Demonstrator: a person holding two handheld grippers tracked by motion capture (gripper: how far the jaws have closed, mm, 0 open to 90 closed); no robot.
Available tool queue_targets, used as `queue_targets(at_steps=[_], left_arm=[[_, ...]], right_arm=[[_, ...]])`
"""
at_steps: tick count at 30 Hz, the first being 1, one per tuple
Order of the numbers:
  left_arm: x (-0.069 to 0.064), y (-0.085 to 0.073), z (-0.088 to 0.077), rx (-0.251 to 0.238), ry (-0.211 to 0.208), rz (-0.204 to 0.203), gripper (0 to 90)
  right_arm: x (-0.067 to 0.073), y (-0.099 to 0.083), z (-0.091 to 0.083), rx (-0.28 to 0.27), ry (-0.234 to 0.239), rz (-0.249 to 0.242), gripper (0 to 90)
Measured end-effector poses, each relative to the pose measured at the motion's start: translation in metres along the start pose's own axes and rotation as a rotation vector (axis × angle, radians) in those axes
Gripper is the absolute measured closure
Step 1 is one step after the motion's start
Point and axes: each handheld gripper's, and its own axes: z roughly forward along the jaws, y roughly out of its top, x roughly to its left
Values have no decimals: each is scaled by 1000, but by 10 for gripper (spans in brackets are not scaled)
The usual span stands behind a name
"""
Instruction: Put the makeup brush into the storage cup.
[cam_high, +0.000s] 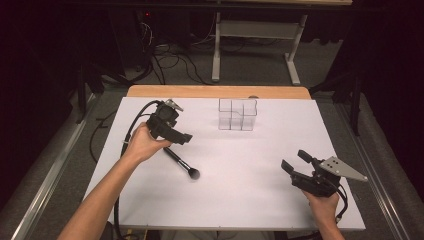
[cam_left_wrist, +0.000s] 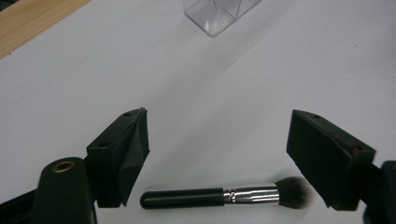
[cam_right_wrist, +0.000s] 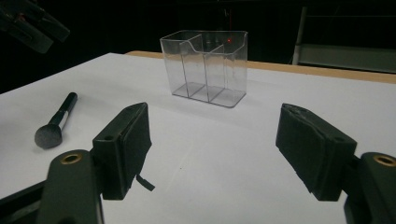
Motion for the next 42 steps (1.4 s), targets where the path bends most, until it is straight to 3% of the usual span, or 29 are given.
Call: queue_targets(at_steps=[7, 31, 42], left_arm=[[0, 2, 5, 45, -5, 20, 201], [-1, 1, 13, 129, -7, 94, 184], [-5, 1, 21, 182, -49, 123, 180]], right_arm=[[0, 0, 1, 6, 5, 2, 279], [-1, 0, 1, 4, 2, 0, 280], [-1, 0, 2, 6, 5, 2, 282]])
